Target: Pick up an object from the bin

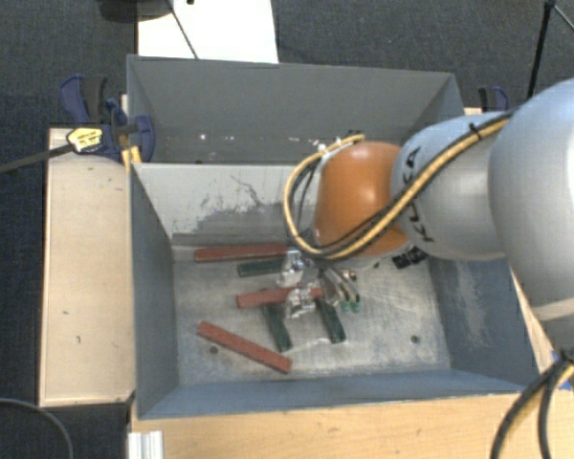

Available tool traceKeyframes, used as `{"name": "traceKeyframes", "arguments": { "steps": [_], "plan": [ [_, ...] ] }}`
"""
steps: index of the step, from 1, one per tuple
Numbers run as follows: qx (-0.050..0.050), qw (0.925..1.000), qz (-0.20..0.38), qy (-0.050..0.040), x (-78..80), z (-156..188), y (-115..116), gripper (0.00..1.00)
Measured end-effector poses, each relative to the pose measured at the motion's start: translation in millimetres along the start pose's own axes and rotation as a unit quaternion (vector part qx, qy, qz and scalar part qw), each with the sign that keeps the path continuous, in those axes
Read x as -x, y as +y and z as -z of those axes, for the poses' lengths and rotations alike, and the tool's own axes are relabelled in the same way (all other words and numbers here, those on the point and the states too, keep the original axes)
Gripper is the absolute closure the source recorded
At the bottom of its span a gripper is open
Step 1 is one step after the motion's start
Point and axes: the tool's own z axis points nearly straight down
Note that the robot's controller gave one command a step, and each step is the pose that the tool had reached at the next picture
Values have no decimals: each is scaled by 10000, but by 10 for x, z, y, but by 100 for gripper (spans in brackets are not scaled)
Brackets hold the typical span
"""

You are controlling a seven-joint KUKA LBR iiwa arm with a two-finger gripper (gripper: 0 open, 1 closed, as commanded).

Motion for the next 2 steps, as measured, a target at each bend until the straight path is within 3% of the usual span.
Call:
{"name": "traceKeyframes", "arguments": {
  "steps": [1, 2],
  "plan": [
    [-10, 10000, -87, 39, 229, 1501, 29, 100],
    [-10, 9999, -96, 47, 225, 1494, 30, 0]
  ]
}}
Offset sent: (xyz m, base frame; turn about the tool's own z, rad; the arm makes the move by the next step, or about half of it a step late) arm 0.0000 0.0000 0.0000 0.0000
